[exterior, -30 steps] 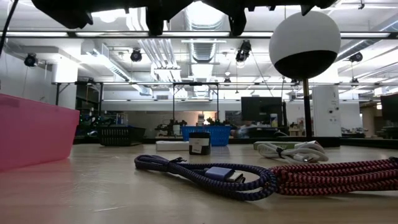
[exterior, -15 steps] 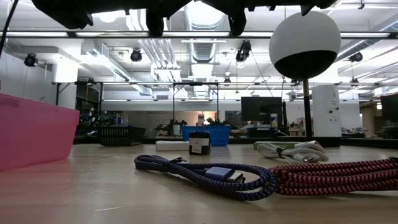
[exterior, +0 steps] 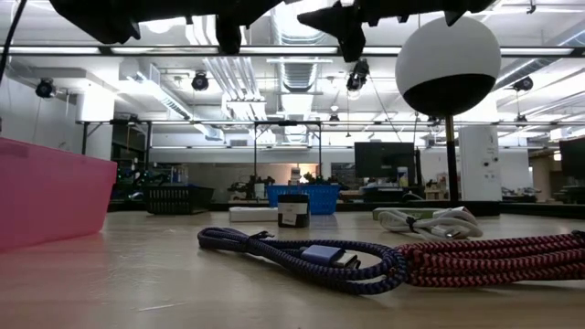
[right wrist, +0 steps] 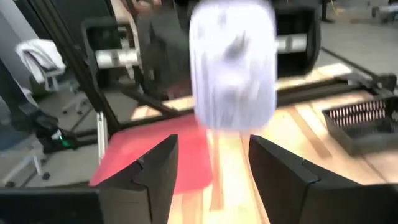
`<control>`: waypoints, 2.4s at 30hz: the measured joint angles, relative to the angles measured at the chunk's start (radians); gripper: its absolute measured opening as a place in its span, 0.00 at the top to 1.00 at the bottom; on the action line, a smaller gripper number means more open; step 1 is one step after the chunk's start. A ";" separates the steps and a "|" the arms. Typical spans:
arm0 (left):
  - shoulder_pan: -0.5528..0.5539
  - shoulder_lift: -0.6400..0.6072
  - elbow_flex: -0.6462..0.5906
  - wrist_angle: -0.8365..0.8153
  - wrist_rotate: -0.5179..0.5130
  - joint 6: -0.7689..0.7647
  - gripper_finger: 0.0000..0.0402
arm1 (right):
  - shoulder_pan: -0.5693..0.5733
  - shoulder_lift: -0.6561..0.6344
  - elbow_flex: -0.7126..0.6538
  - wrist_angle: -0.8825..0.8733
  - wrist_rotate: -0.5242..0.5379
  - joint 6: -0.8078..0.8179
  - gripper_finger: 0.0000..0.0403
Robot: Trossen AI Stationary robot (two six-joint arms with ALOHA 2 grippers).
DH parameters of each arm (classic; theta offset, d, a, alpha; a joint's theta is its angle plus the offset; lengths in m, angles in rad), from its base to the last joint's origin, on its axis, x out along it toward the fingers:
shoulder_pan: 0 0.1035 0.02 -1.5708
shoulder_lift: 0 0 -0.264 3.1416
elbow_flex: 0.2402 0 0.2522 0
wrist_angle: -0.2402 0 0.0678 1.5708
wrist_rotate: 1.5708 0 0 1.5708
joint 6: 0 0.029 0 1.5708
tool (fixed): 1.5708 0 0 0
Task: Pick and place items into bin
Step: Put the white charger adapter into the black bin
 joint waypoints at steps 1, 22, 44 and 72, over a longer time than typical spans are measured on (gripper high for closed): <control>0.005 -0.004 0.000 -0.001 0.000 0.000 0.74 | 0.000 0.000 0.000 -0.019 0.000 0.000 0.55; 0.176 -0.255 0.000 -0.639 -0.302 -0.157 0.74 | -0.001 0.000 0.000 -0.247 0.012 0.003 0.58; 0.449 -0.314 -0.005 -1.232 -0.394 -0.471 0.73 | -0.001 0.000 0.000 -0.249 0.013 -0.008 0.62; 0.689 -0.031 -0.005 -1.353 -0.182 -0.490 0.73 | -0.001 0.000 0.000 -0.250 0.036 -0.008 0.66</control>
